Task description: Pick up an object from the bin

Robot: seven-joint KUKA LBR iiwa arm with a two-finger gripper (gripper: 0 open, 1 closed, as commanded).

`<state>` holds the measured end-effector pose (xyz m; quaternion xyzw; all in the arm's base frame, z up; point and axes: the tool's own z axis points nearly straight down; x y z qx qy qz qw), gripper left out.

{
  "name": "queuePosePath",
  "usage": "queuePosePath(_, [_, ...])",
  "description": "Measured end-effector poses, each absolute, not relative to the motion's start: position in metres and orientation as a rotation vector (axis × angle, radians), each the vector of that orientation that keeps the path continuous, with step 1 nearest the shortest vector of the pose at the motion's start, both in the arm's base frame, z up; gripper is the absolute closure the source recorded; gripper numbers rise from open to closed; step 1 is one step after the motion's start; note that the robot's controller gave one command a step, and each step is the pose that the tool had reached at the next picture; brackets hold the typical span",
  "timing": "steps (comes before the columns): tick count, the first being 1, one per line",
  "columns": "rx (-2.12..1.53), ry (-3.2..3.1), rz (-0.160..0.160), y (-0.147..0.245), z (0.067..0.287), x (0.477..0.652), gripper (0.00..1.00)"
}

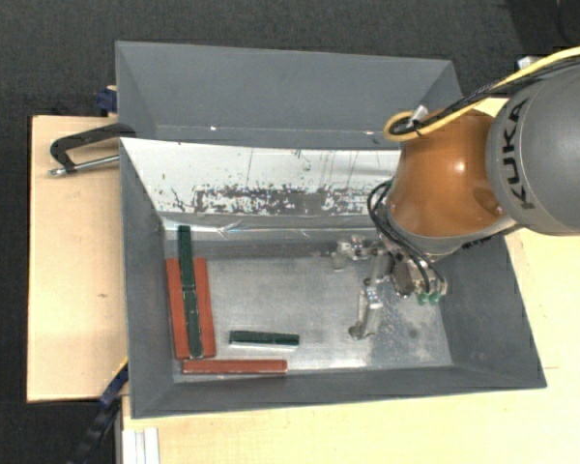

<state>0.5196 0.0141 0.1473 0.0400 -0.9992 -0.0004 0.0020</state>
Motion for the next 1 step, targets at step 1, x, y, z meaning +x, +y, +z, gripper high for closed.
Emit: queuePosePath(1, [0.399,-3.125,-0.001,0.0355,0.1006,0.5142,0.0])
